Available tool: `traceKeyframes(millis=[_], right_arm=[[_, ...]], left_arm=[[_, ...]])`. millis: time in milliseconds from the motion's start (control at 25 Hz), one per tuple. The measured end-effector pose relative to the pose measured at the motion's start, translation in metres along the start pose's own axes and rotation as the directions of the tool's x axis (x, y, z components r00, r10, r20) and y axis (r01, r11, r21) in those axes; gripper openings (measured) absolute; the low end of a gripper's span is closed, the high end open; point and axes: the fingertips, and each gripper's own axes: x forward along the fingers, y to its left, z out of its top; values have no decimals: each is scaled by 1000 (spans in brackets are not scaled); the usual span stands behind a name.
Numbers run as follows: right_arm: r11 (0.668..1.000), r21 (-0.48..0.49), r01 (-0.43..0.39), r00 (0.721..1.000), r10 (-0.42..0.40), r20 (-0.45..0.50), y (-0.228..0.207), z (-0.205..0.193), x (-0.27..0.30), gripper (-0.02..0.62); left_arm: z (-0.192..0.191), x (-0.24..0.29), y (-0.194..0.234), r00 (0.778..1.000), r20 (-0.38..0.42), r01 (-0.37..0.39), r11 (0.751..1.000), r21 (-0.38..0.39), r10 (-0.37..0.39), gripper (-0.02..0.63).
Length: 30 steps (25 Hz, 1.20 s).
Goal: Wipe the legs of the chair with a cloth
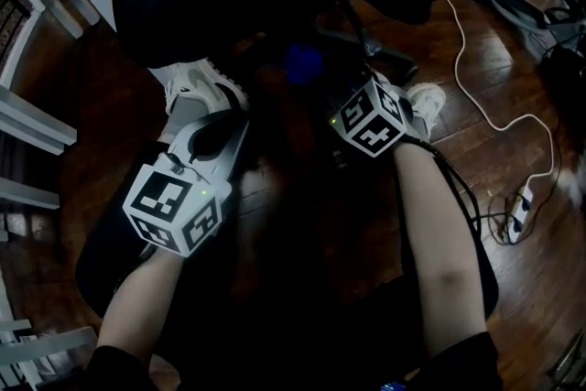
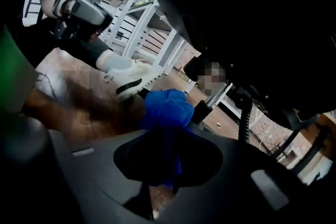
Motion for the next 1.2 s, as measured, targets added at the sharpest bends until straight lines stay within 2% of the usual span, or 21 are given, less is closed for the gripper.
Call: traceKeyframes(millis=[160, 320, 440, 560, 640, 800, 920, 1200], right_arm=[[996, -54, 75, 997, -75, 6, -24, -1, 31, 92], [990, -94, 106, 994, -106, 1, -31, -1, 52, 92], [985, -92, 149, 989, -149, 3, -34, 9, 67, 92], [981, -65, 183, 981, -186, -49, -42, 9, 87, 92], [986, -48, 159, 982, -163, -93, -41, 2, 101, 92], [992, -12, 128, 990, -128, -58, -31, 1, 110, 89], [996, -8, 84, 994, -84, -70, -26, -1, 111, 86], [984, -176, -25, 990, 0, -143, 6, -1, 101, 86]], left_arm=[[-12, 15, -5, 1000, -21, 16, 999, 27, -16, 12], [-32, 31, 1, 999, -48, 15, 999, 51, -13, 12], [-41, 38, 7, 997, -74, 9, 999, 33, -7, 12], [-48, 39, 9, 994, -111, 14, 1000, 26, -11, 12], [-51, 38, 7, 992, -129, 14, 1000, 23, -11, 12], [-55, 39, -1, 988, -155, 16, 1000, 27, -11, 12], [-57, 41, -4, 987, -161, 17, 1000, 26, -12, 12], [-60, 33, -8, 985, -171, 16, 999, 31, -10, 12]])
